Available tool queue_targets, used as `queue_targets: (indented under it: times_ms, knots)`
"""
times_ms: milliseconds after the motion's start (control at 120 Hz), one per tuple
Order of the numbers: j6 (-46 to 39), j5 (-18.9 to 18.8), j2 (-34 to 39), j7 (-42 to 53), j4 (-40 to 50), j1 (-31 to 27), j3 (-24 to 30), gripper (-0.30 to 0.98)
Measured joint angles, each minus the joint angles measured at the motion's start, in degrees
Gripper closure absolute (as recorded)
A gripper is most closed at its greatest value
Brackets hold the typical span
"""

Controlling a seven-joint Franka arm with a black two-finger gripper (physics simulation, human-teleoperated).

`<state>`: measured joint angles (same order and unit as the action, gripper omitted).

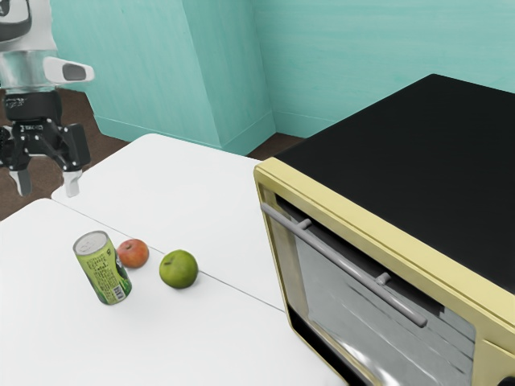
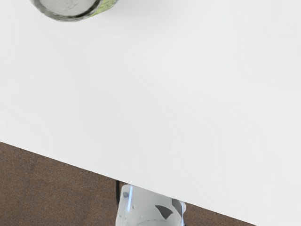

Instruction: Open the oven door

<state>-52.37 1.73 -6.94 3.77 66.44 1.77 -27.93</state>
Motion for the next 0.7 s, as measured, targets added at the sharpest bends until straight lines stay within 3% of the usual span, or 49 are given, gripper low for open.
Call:
queue_targets:
  times_ms: [150, 208, 308, 408, 533, 617, 700]
  knots:
    - [-12.6, 3.4, -0.1, 1.8, 0.8, -2.2, -0.5, 0.02]
    - [-15.4, 4.1, 4.0, 3.3, -1.1, -1.3, 0.1, 0.02]
    - [-18.3, 5.2, 11.4, 12.9, -2.6, -3.4, 7.1, 0.02]
    - [-19.6, 4.2, 13.0, 21.4, -2.9, 4.4, 16.5, 0.02]
    - [-21.2, 0.3, 15.4, 31.0, -0.9, 13.8, 22.0, 0.02]
    - [-24.8, -1.8, 24.8, 37.6, 12.9, 17.8, 22.8, 0.02]
    - [-28.6, -3.4, 28.6, 44.4, 19.8, 22.3, 23.1, 0.02]
